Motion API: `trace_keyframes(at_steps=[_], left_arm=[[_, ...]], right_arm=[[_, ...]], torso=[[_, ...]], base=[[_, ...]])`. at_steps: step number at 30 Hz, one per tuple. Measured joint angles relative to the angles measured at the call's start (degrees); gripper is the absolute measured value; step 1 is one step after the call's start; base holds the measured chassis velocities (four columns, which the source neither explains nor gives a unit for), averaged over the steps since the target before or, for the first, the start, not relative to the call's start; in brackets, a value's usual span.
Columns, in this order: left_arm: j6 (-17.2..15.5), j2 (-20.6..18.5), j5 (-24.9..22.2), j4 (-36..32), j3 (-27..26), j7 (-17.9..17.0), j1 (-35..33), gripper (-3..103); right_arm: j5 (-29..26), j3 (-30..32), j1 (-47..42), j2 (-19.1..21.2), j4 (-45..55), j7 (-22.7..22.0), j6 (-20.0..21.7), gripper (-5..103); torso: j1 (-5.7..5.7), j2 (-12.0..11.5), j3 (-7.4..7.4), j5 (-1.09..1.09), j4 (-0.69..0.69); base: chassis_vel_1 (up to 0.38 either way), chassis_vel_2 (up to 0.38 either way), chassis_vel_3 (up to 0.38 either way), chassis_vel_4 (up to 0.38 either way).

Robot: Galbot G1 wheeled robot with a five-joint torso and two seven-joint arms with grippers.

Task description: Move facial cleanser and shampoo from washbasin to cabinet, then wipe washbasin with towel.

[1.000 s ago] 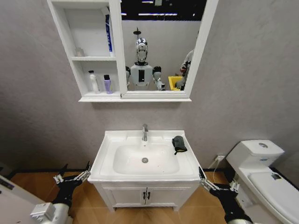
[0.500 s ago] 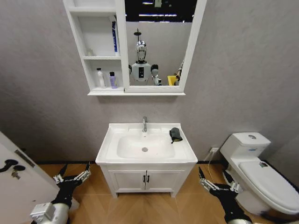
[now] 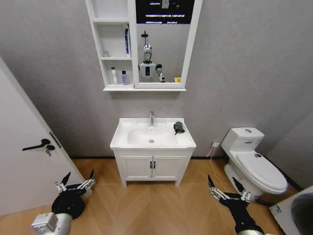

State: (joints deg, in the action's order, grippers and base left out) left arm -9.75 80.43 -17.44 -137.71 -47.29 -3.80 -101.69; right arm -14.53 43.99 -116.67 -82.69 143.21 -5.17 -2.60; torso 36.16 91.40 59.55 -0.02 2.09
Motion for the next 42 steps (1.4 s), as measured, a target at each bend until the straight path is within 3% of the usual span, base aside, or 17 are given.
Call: trace_keyframes(at_steps=[17, 42], left_arm=[[0.0, 0.0, 0.0, 0.0, 0.0, 0.0, 0.0, 100], [0.0, 0.0, 0.0, 0.0, 0.0, 0.0, 0.0, 100]], right_arm=[[0.0, 0.0, 0.0, 0.0, 0.0, 0.0, 0.0, 100], [0.0, 0.0, 0.0, 0.0, 0.0, 0.0, 0.0, 100]], torso=[[-0.04, 0.0, -0.02, 0.02, -0.01], [0.01, 0.0, 0.00, 0.02, 0.00]], base=[[0.280, -0.256, -0.285, 0.284], [0.002, 0.017, 0.027, 0.010]])
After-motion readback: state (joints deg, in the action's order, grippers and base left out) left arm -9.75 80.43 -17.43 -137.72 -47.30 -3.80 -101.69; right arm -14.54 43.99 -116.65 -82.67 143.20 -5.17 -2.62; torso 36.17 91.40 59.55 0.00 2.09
